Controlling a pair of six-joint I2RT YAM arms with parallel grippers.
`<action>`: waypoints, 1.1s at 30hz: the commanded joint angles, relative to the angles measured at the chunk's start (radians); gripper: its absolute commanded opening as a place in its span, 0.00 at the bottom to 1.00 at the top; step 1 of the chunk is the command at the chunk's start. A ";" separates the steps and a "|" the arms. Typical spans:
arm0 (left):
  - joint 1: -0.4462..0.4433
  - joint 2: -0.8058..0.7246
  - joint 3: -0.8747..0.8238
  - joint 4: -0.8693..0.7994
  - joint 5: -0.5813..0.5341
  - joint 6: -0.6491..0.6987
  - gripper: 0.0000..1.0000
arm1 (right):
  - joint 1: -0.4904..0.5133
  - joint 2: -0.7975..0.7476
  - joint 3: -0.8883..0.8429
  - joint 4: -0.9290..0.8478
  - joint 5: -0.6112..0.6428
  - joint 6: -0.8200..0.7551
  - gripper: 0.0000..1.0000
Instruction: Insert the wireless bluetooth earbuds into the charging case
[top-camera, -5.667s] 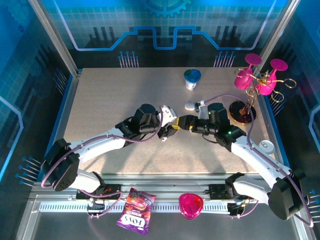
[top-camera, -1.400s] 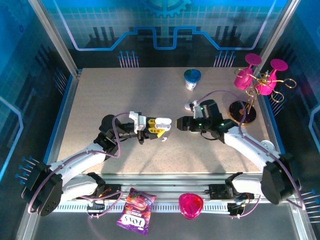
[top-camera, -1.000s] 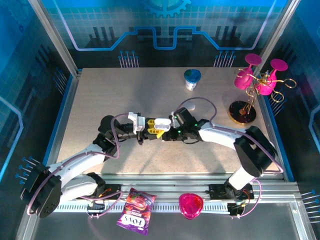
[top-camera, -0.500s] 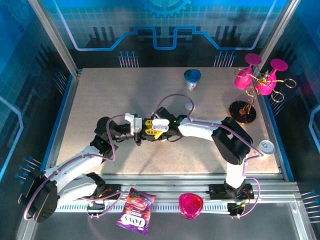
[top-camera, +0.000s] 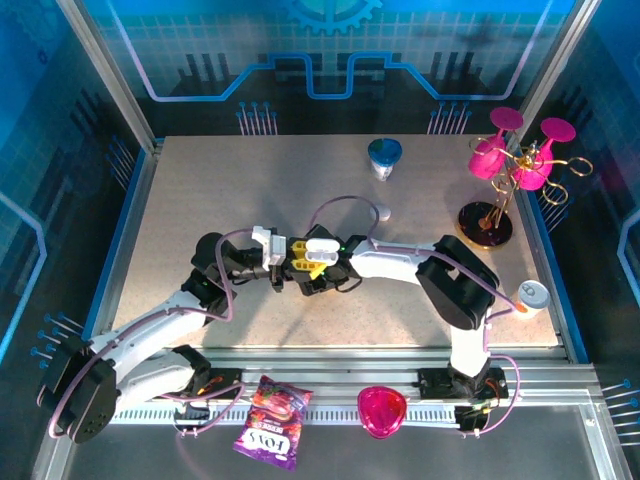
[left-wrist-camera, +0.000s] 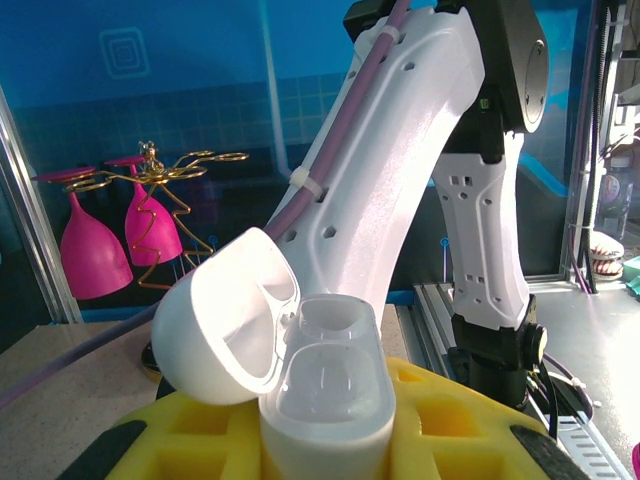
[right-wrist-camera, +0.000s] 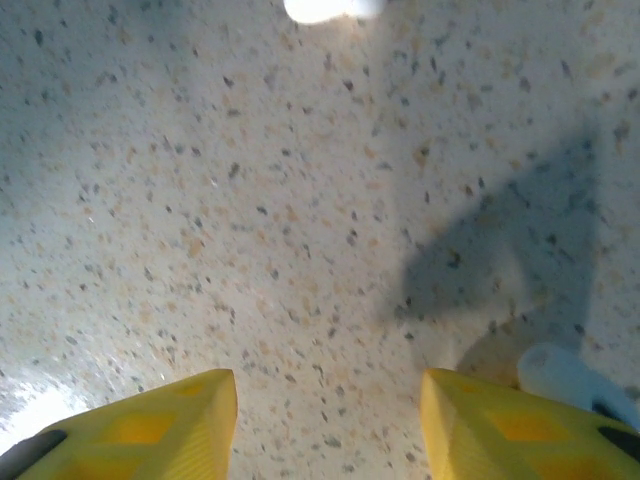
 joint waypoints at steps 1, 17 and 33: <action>-0.006 0.009 0.003 0.017 0.026 0.018 0.13 | 0.013 -0.049 -0.028 -0.067 0.033 -0.012 0.51; -0.006 0.020 0.013 0.031 0.036 0.018 0.13 | -0.050 -0.176 -0.072 -0.046 0.133 0.104 0.60; -0.006 0.022 0.009 0.014 0.036 0.035 0.14 | -0.058 0.118 0.271 -0.391 0.178 0.100 0.50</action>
